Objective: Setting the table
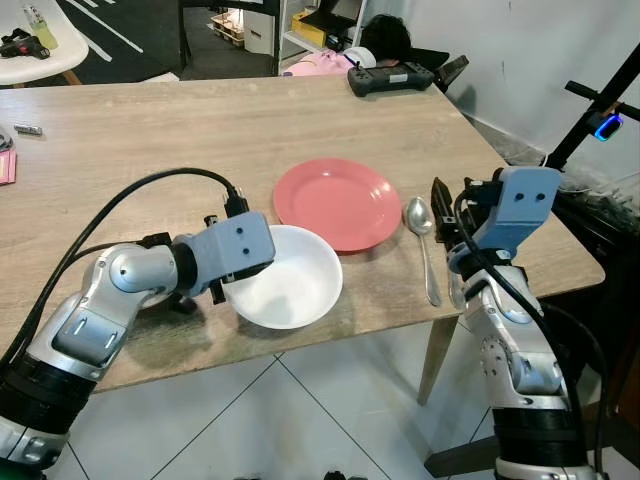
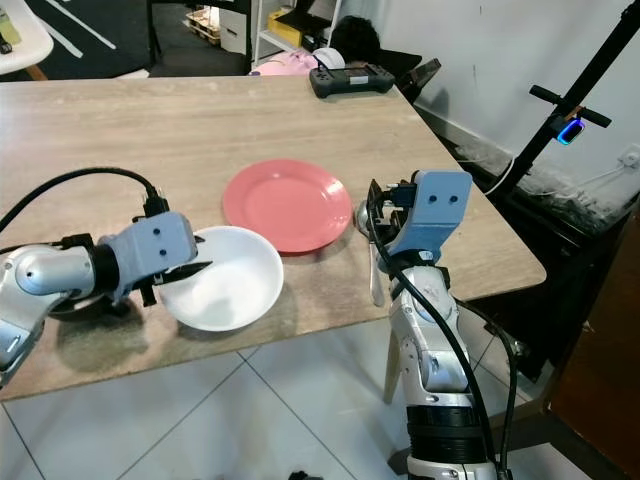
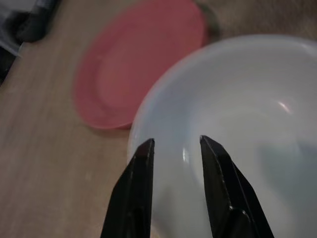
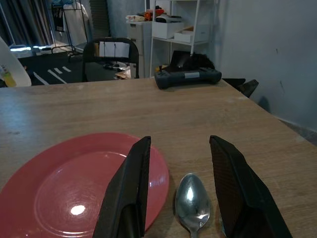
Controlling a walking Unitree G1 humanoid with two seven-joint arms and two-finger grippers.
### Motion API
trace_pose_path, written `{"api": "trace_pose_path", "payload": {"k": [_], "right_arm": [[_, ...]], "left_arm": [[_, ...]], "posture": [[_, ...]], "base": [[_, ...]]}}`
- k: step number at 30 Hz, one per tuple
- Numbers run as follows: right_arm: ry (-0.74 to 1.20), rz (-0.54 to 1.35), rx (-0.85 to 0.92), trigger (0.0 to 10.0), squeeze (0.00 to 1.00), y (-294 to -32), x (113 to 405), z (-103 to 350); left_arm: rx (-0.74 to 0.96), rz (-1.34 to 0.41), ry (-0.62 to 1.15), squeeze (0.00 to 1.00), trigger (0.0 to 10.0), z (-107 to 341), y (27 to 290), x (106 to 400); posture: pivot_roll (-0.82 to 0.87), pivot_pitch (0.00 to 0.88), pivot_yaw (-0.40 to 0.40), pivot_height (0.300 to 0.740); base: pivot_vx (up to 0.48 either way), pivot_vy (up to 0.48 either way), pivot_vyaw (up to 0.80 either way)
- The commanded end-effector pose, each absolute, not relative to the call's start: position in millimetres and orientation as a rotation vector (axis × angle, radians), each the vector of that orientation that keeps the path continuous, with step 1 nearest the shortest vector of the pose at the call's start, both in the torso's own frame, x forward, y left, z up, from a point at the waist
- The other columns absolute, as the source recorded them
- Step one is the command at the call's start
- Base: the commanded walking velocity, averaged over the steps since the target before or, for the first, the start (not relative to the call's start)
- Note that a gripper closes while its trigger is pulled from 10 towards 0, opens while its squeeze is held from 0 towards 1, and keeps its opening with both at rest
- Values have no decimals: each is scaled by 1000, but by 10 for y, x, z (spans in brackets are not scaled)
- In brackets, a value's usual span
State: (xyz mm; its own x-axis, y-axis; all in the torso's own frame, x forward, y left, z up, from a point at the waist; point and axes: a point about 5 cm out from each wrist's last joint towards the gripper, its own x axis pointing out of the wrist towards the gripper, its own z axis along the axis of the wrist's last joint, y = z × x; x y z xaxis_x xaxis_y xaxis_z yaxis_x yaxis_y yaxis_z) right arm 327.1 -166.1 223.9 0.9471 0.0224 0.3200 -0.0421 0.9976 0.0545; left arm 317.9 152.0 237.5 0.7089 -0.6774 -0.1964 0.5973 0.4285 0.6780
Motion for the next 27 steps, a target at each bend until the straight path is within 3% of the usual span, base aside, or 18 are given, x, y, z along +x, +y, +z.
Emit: {"api": "trace_pose_path", "payload": {"k": [1, 5, 8, 13, 18, 27], "right_arm": [[-333, 11, 68, 10000, 0, -1719, 3245, 2234], [-343, 13, 82, 10000, 0, -1714, 3217, 2232], [-348, 19, 103, 10000, 0, -1680, 3182, 2214], [-352, 16, 123, 10000, 0, -1668, 3176, 2222], [-355, 15, 115, 10000, 0, -1690, 3192, 2239], [-362, 0, 103, 10000, 0, -1739, 3200, 2264]], "left_arm": [[720, -687, -223, 0, 10000, 2599, 1542, 3193], [531, -507, -321, 0, 10000, 2796, 1587, 3238], [223, -297, -319, 0, 10000, 2753, 1647, 3253], [68, -152, -294, 0, 10000, 2602, 1663, 3193], [51, -52, -283, 0, 10000, 2514, 1699, 3133], [23, -29, -268, 0, 10000, 2510, 1688, 3107]], "posture": [[57, 93, -3, 740], [61, 93, 4, 740], [60, 92, 9, 740], [58, 94, 8, 740], [56, 95, 1, 740], [39, 91, 0, 740]], "base": [[0, 0, 0], [0, 0, 0], [0, 0, 0], [0, 0, 0], [0, 0, 0], [0, 0, 0]]}}
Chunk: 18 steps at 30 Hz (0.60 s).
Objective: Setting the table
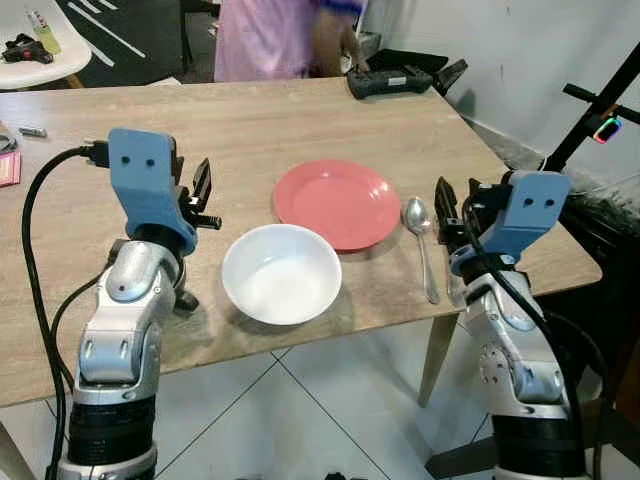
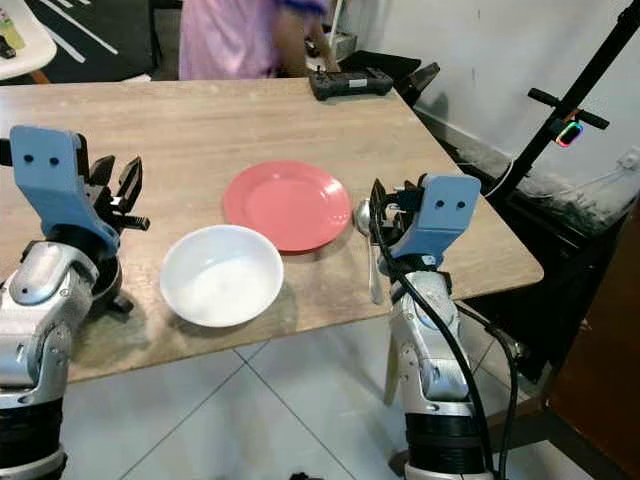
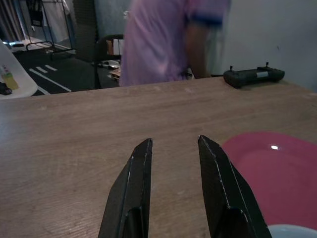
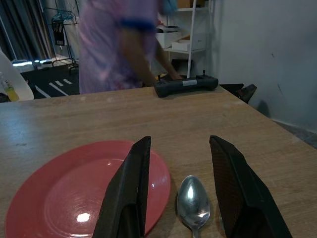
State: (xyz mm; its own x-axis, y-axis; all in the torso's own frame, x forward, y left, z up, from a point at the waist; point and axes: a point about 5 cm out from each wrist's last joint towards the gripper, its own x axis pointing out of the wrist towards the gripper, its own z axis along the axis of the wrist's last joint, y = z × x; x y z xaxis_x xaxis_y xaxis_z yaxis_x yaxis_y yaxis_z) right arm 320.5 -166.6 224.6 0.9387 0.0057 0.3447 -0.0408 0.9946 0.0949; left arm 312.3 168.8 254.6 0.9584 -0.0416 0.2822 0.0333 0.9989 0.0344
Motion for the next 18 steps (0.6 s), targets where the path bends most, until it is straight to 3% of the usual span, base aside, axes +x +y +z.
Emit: {"api": "trace_pose_path", "payload": {"k": [1, 14, 18], "right_arm": [[-365, -2, 101, 10000, 0, -1747, 3202, 2274], [-381, -32, 99, 10000, 0, -1821, 3207, 2310], [-368, -30, 132, 10000, 0, -1788, 3175, 2249]], "left_arm": [[23, -29, -268, 0, 10000, 2509, 1685, 3108], [46, -10, -268, 0, 10000, 2523, 1687, 3119], [121, -7, -201, 0, 10000, 2372, 1769, 3030]], "posture": [[39, 91, 0, 740], [43, 84, 7, 740], [46, 90, 7, 740]], "base": [[0, 0, 0], [0, 0, 0], [0, 0, 0]]}}
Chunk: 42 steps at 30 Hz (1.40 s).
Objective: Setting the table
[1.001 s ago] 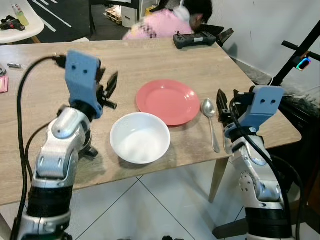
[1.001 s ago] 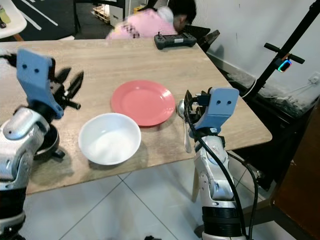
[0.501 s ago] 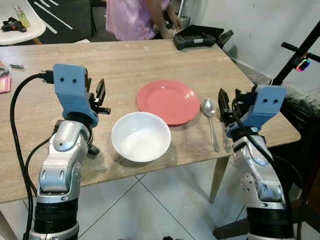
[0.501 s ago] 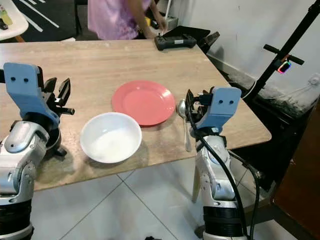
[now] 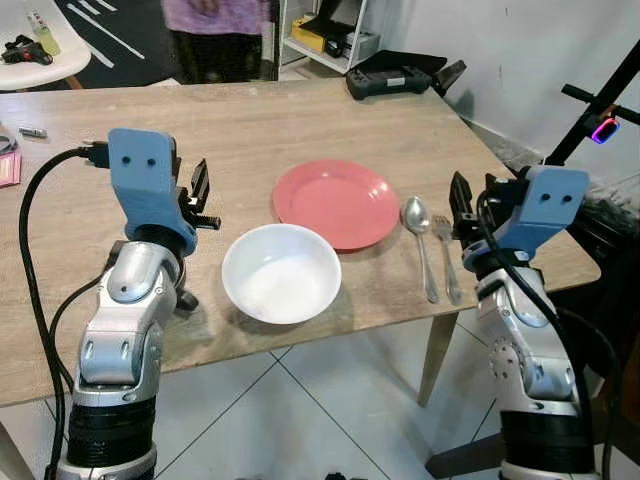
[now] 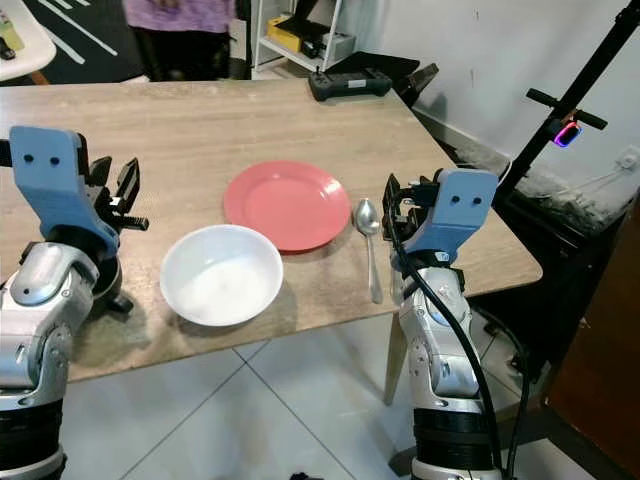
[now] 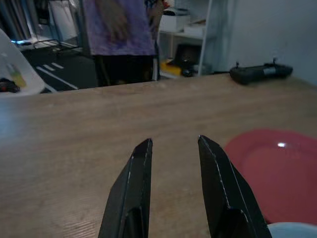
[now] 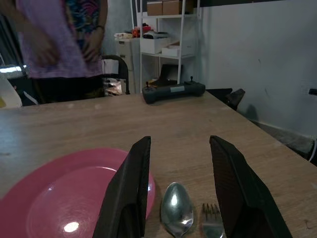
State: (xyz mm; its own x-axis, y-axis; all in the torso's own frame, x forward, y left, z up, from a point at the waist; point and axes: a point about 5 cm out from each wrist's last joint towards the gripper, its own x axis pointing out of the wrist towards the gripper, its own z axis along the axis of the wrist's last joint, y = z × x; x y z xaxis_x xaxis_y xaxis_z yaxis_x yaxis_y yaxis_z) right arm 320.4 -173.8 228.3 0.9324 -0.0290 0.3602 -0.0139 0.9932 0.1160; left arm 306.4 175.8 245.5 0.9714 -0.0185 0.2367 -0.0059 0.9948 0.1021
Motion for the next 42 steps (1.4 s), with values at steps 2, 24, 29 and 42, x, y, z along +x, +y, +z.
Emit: {"api": "trace_pose_path", "payload": {"k": [2, 24, 29, 42], "right_arm": [[-355, -30, 133, 10000, 0, -1772, 3160, 2207], [-313, -89, 125, 10000, 0, -1811, 3086, 2064], [-329, -105, 129, 10000, 0, -1848, 3080, 2091], [-338, -84, 120, 10000, 0, -1825, 3111, 2116]], "left_arm": [[122, -2, -191, 0, 10000, 2330, 1810, 2982], [214, -141, -267, 0, 10000, 2358, 1520, 2958], [269, -83, -370, 0, 10000, 2402, 1556, 2919], [242, -2, -327, 0, 10000, 2201, 1644, 2839]], "posture": [[50, 93, 6, 740], [47, 99, 14, 740], [44, 96, 16, 740], [61, 98, -2, 740]], "base": [[0, 0, 0], [0, 0, 0], [0, 0, 0], [0, 0, 0]]}}
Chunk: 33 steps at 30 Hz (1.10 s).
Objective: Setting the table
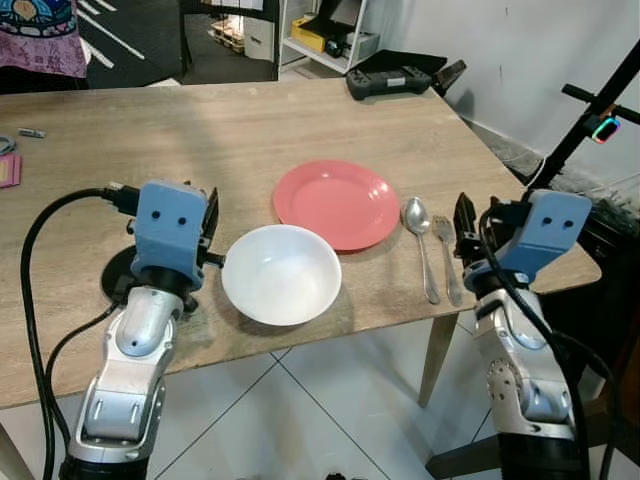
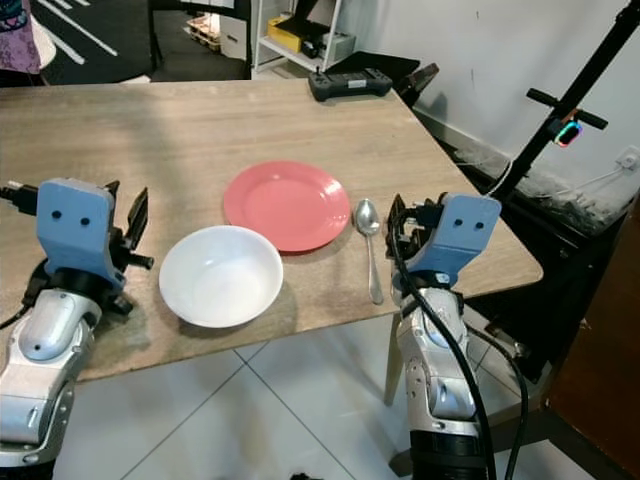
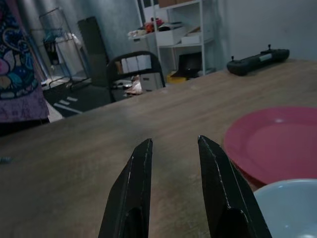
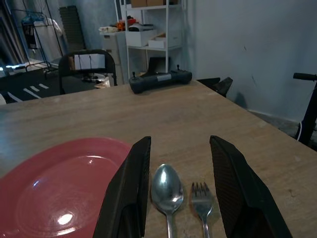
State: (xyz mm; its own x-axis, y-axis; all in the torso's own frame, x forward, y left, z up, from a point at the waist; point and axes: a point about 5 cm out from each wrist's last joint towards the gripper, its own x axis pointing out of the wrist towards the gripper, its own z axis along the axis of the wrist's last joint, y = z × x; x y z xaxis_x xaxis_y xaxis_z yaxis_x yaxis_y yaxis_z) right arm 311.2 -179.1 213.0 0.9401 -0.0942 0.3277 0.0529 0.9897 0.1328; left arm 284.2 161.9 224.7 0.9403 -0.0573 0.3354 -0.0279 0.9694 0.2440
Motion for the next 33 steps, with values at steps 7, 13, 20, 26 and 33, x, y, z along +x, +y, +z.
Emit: {"api": "trace_pose_path", "payload": {"k": [7, 13, 20, 26, 33], "right_arm": [[-339, -73, 118, 10000, 0, -1817, 3140, 2134], [-337, -67, 114, 10000, 0, -1818, 3140, 2127], [-332, -70, 112, 10000, 0, -1824, 3131, 2111], [-329, -69, 115, 10000, 0, -1820, 3134, 2105], [-327, -68, 111, 10000, 0, -1820, 3138, 2102]], "left_arm": [[227, 26, -324, 0, 10000, 2187, 1711, 2849], [233, 30, -329, 0, 10000, 2191, 1722, 2851], [231, 28, -315, 0, 10000, 2170, 1732, 2847], [218, 20, -306, 0, 10000, 2155, 1696, 2868], [215, 19, -298, 0, 10000, 2140, 1688, 2873]], "posture": [[64, 91, -9, 740], [63, 88, -9, 740], [61, 90, -6, 740], [62, 89, -6, 740], [60, 90, -7, 740]], "base": [[0, 0, 0], [0, 0, 0], [0, 0, 0], [0, 0, 0], [0, 0, 0]]}}
